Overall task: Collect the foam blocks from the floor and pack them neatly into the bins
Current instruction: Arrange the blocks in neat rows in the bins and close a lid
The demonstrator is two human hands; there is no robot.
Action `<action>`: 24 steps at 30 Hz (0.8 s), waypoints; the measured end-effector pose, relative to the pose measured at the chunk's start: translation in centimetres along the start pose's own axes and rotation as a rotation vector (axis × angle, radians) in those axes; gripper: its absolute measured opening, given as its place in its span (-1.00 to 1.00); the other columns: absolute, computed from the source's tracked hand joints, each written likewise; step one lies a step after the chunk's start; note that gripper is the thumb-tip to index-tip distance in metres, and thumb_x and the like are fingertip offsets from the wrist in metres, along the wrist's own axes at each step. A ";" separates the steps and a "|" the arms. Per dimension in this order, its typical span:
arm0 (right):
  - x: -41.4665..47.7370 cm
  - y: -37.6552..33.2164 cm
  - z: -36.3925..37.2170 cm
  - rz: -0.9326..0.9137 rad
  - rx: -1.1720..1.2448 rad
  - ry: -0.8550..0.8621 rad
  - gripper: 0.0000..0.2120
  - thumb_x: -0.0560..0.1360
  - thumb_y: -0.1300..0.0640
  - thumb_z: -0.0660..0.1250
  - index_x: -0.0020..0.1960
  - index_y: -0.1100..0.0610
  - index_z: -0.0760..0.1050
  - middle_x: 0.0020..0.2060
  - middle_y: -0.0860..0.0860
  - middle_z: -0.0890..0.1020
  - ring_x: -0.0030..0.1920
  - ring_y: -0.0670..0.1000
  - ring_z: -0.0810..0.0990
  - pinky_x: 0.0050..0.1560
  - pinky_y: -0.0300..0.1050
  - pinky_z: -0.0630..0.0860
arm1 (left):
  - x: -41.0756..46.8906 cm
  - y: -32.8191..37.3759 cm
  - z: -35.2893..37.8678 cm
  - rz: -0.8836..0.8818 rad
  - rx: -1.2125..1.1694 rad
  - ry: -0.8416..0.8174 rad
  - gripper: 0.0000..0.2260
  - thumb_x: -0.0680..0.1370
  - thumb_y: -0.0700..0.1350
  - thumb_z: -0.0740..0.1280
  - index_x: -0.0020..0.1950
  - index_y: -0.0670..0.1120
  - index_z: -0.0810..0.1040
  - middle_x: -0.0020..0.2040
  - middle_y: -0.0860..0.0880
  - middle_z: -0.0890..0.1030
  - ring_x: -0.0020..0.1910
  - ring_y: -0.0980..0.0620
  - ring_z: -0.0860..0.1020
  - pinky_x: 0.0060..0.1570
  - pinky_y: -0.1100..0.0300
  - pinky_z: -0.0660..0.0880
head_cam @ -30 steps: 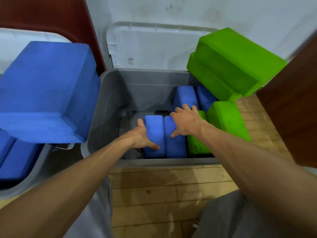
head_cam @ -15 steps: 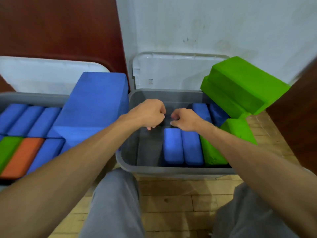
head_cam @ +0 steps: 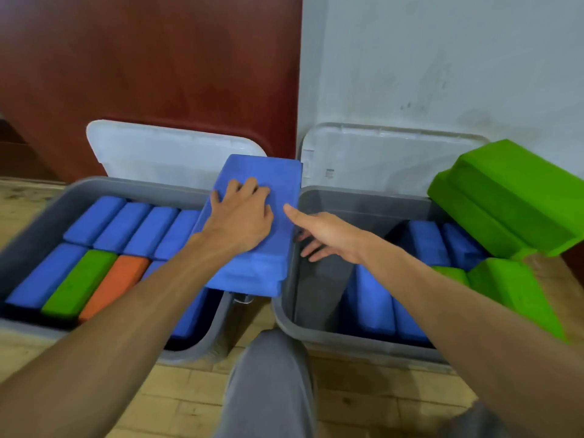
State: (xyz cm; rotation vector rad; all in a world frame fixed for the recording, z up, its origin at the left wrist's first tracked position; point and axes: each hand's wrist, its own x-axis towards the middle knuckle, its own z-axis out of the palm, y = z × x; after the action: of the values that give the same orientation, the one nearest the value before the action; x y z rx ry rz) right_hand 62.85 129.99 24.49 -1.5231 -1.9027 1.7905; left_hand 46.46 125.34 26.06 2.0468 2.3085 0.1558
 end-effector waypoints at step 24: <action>-5.1 -1.1 -9.7 -0.417 0.789 0.252 -0.74 0.50 0.00 0.35 0.05 0.18 0.60 -0.07 0.01 0.69 -0.09 -0.04 0.68 -0.09 -0.15 0.58 | 0.9 7.4 -4.1 0.074 -1.018 0.021 -0.48 0.56 0.21 0.24 0.47 0.07 0.33 0.47 0.15 0.32 0.42 0.23 0.28 0.47 0.18 0.14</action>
State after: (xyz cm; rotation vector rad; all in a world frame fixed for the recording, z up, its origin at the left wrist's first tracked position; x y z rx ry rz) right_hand 71.25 133.28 30.86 -0.9263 -1.0705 1.7266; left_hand 53.24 126.89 30.97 1.5407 1.5754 1.0838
